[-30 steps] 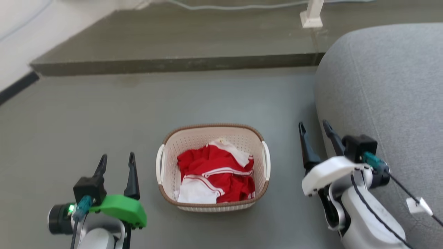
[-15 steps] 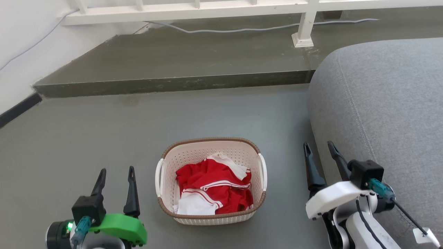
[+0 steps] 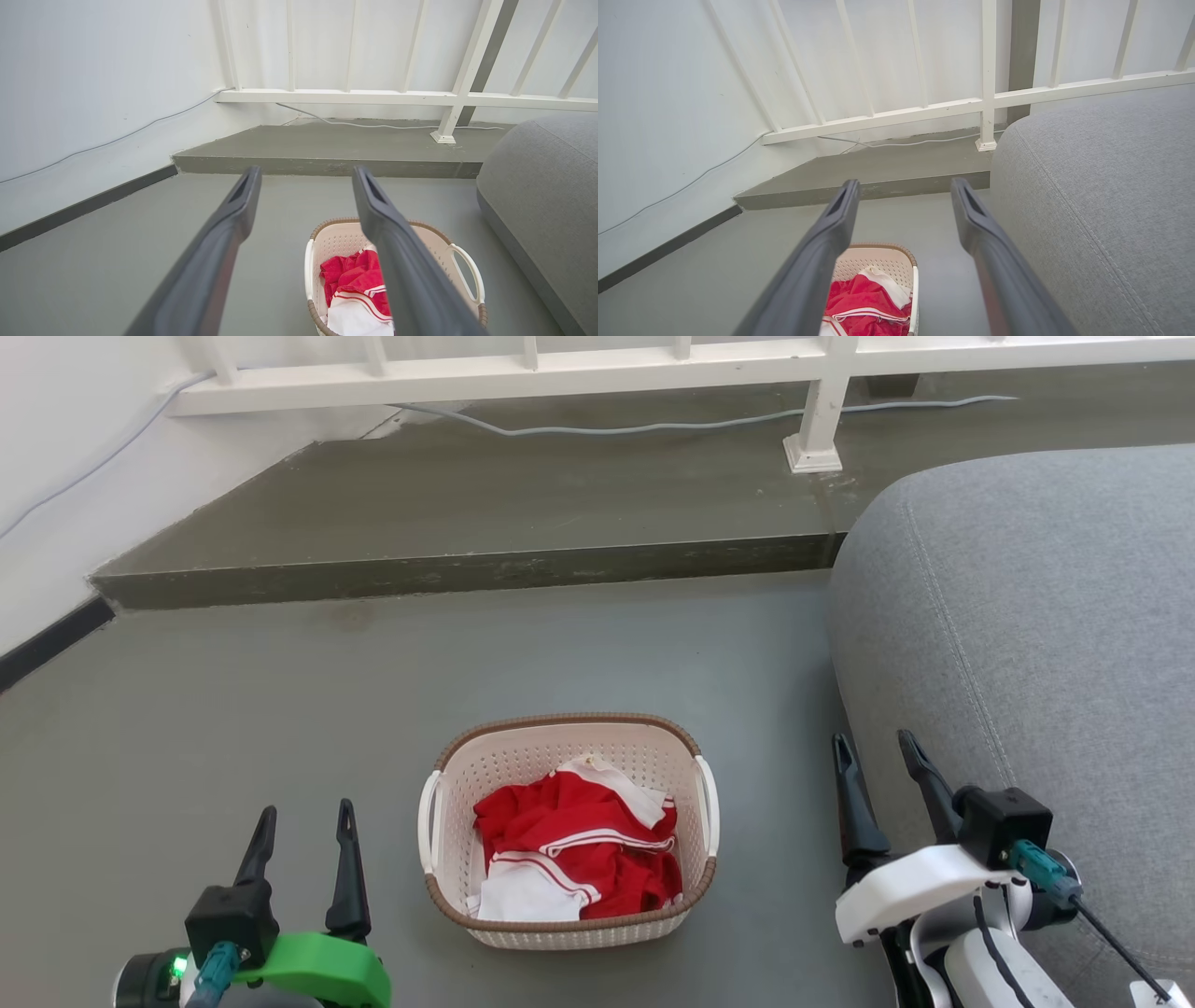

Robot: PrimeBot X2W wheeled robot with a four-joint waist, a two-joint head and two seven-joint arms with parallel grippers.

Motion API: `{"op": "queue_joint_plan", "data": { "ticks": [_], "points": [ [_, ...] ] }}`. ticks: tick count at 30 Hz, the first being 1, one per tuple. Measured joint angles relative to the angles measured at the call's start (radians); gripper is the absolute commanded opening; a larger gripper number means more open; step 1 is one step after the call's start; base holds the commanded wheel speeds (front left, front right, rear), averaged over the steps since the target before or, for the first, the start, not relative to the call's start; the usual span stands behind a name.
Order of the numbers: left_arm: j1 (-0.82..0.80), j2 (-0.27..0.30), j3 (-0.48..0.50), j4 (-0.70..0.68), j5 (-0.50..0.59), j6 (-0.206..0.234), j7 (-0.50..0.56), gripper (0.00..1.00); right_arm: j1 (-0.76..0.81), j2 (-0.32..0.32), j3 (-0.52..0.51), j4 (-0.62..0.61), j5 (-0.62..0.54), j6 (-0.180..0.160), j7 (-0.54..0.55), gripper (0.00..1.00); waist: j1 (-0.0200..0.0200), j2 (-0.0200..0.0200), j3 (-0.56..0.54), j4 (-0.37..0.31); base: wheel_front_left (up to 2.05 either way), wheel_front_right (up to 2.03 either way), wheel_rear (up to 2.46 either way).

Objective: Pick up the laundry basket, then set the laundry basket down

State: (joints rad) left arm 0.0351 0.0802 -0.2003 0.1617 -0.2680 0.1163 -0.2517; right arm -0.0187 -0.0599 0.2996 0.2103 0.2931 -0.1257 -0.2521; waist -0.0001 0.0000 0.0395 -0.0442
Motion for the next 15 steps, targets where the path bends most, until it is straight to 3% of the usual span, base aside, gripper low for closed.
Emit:
{"op": "queue_joint_plan", "data": {
  "ticks": [15],
  "points": [
    [0.018,-0.005,0.002,-0.021,0.01,0.0,0.0,1.0,0.031,0.004,-0.011,-0.026,-0.012,0.0,0.0,1.0,0.0,0.0,0.001,0.003,0.0,0.0,0.0]
  ]
}}
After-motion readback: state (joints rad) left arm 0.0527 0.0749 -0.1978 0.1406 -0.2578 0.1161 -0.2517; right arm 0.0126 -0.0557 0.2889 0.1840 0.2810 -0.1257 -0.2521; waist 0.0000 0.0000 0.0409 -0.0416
